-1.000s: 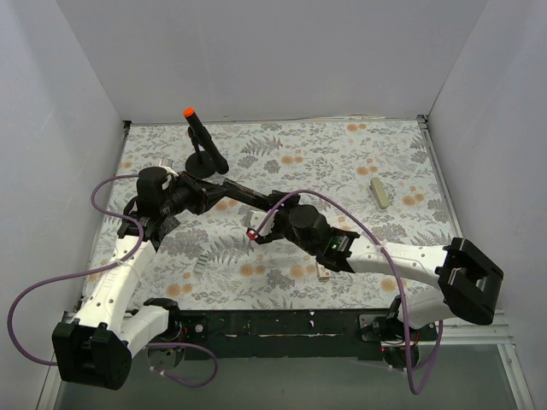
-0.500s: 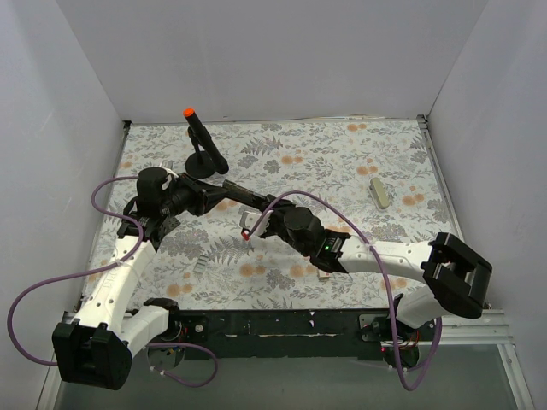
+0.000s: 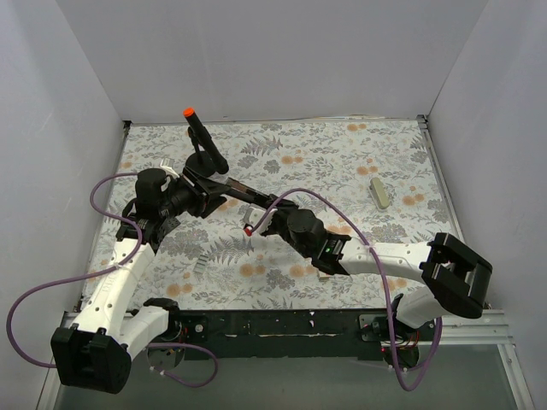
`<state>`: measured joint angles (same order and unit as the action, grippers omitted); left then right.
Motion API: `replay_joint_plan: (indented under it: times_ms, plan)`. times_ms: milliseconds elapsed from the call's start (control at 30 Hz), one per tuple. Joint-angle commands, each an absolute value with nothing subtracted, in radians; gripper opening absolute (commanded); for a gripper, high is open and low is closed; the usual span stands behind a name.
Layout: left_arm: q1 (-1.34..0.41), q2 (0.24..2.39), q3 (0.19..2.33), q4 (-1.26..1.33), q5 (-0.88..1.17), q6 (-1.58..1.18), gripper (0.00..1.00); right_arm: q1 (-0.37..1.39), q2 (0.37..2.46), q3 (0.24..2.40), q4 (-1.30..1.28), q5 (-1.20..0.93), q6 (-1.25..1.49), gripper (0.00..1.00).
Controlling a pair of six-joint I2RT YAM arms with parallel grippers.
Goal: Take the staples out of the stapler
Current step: Unload the staple at the center of the board.
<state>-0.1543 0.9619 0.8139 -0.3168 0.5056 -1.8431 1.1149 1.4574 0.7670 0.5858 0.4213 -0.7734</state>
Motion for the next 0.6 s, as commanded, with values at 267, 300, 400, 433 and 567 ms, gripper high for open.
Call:
replay_joint_plan:
  times_ms: [267,300,400,433,567]
  plan:
    - [-0.155,0.916,0.842,-0.265,0.566,-1.804,0.64,1.091,1.453,0.775,0.486,0.453,-0.646,0.01]
    - [-0.155,0.916,0.841,-0.261,0.577,-1.812,0.64,1.091,1.447,0.769,0.489,0.449,-0.65,0.01]
    - [-0.153,0.917,0.838,-0.247,0.614,-1.844,0.64,1.088,1.431,0.744,0.499,0.44,-0.653,0.01]
    - [-0.155,0.908,0.836,-0.244,0.614,-1.848,0.64,1.086,1.428,0.747,0.492,0.43,-0.649,0.01]
    - [-0.155,0.896,0.828,-0.247,0.571,-1.818,0.64,1.086,1.425,0.788,0.401,0.407,-0.598,0.01]
